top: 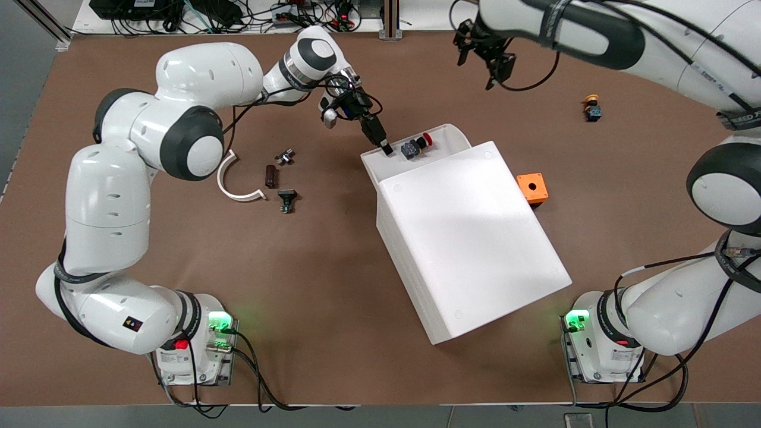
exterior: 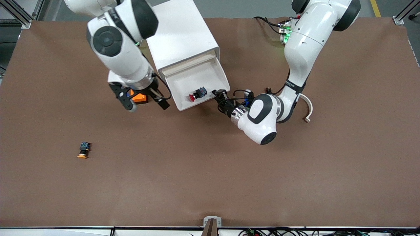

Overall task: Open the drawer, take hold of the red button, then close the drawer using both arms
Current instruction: 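Reach the right gripper into the drawer and grasp the red button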

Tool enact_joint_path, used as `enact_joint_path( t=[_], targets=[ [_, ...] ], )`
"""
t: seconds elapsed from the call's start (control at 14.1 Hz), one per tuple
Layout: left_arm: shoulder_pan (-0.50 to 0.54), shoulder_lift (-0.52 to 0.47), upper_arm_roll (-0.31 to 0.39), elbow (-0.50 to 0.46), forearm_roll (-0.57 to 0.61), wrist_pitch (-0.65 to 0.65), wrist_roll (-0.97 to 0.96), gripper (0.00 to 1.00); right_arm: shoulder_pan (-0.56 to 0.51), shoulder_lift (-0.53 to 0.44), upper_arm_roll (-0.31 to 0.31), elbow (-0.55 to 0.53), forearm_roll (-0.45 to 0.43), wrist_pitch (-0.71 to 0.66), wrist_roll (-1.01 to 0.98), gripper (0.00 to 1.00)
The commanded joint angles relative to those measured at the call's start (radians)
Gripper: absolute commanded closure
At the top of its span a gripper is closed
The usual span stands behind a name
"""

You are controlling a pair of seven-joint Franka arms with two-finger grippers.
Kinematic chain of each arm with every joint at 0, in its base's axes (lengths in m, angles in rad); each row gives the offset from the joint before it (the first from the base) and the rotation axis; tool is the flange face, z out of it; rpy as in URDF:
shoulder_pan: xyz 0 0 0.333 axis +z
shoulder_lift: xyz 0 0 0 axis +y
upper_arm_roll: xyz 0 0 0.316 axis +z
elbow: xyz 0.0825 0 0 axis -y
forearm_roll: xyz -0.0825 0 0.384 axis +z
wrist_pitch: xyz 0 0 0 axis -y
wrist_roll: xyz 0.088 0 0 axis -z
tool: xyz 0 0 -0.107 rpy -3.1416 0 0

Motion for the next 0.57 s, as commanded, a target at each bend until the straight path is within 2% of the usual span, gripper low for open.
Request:
enact_joint_path(
  t=[0.0, 0.28, 0.5],
  targets=[
    [0.018, 0.004, 0.009, 0.041, 0.008, -0.005, 0.004, 0.00, 0.066, 0.040, -0.011, -0.002, -0.038, 0.047, 0.116, 0.00],
    [0.062, 0.004, 0.038, 0.122, 0.057, -0.012, 0.022, 0.00, 0.140, 0.091, -0.011, -0.027, -0.086, 0.128, 0.260, 0.00],
    [0.097, -0.005, 0.047, 0.147, 0.096, -0.015, 0.160, 0.00, 0.192, 0.102, -0.011, -0.079, -0.097, 0.197, 0.344, 0.00]
  ],
)
